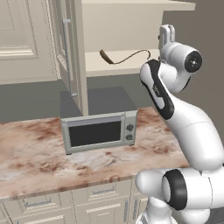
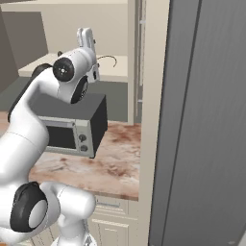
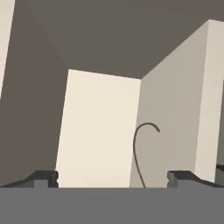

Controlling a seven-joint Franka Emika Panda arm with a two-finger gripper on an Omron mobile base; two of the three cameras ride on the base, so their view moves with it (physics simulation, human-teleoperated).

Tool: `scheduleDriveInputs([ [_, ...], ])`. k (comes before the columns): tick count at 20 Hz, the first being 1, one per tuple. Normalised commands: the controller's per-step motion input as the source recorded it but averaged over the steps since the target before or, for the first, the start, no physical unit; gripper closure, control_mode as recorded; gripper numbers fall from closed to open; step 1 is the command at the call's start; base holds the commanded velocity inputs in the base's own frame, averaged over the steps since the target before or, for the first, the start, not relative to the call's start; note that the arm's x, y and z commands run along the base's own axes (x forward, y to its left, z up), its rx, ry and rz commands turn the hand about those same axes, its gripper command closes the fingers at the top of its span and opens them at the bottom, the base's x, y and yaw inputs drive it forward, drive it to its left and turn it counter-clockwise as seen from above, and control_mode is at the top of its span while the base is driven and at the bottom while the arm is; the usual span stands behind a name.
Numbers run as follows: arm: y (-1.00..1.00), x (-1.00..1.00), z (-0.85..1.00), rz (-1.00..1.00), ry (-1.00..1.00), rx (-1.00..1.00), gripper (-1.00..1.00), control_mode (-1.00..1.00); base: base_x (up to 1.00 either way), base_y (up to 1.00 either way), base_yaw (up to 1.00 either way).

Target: Open the cabinet and move the ladle to the pot. Then close the cabinet.

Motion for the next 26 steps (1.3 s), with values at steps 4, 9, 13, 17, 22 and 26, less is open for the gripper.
scheduleDriveInputs([
  [4,0.12,0.06,0.00,0.00,0.09,0.04,-1.00,-1.00,0.00,0.00,0.00],
  [9,0.07,0.05,0.00,0.00,0.10,0.05,-1.00,-1.00,0.00,0.00,0.00],
  [13,0.00,0.10,0.00,0.00,0.10,0.12,-1.00,-1.00,0.00,0.00,0.00],
  [17,0.08,0.26,-0.03,0.00,0.01,0.10,-1.00,-1.00,0.00,0.00,0.00],
  [22,0.15,0.30,-0.12,0.00,0.00,0.06,-1.00,-1.00,0.00,0.00,0.00],
  [26,0.06,0.26,-0.07,0.00,0.00,0.01,-1.00,-1.00,0.00,0.00,0.00],
])
